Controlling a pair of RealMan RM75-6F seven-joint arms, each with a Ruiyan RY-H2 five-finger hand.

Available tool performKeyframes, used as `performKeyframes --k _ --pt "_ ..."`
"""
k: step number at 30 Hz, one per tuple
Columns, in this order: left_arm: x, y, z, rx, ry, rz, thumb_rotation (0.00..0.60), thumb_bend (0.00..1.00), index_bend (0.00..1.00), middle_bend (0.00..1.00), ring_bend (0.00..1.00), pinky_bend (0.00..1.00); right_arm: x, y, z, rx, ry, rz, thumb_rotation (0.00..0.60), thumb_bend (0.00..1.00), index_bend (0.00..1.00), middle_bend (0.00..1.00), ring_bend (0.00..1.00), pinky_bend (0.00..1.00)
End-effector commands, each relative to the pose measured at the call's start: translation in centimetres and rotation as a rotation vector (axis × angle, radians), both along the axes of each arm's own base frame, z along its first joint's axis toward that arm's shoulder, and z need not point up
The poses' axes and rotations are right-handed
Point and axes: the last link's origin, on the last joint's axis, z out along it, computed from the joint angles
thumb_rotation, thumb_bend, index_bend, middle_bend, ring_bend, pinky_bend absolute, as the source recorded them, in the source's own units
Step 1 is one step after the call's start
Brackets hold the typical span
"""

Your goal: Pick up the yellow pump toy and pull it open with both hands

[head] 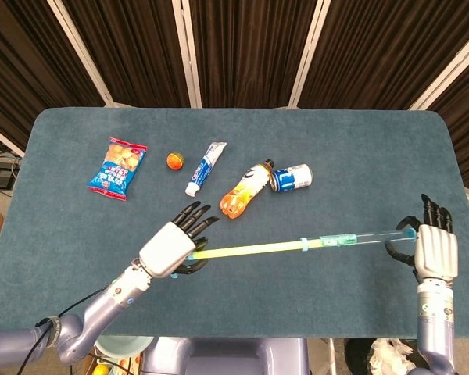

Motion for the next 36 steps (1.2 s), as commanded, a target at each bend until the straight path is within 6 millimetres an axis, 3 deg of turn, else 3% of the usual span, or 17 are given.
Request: performKeyframes --k 1,14,30,34,36 --pt "-1.0 0.0 0.0 0.0 0.012 0.016 0.6 0.39 0.64 0.15 0.0 0.08 -0.2 0.1 0.3 -0.012 0.015 -0.012 0.6 0.48 0.77 0.05 0.0 0.0" --pt "-3.1 0.2 -0.2 0.002 0.037 0.065 0.6 0.39 0.64 0.15 0.0 0.08 -1.0 0.3 1.4 -0.055 0.077 -0.082 0.6 0.48 0.78 0.06 0.0 0.0" --pt "-4.1 0.2 -0.4 -0.003 0.057 0.084 0.6 0.39 0.64 0.14 0.0 0.08 -1.3 0.3 1.8 -0.066 0.107 -0.107 0.6 0.47 0.78 0.06 0.0 0.0" --pt "-4.3 0.1 -0.4 -0.006 0.057 0.085 0.6 0.35 0.62 0.14 0.0 0.08 -1.4 0.3 1.7 -0.055 0.097 -0.116 0.6 0.43 0.77 0.06 0.0 0.0" --pt "-4.4 0.1 -0.4 -0.01 0.056 0.086 0.6 0.3 0.56 0.12 0.0 0.08 -1.4 0.3 1.6 -0.046 0.097 -0.117 0.6 0.4 0.74 0.05 0.0 0.0"
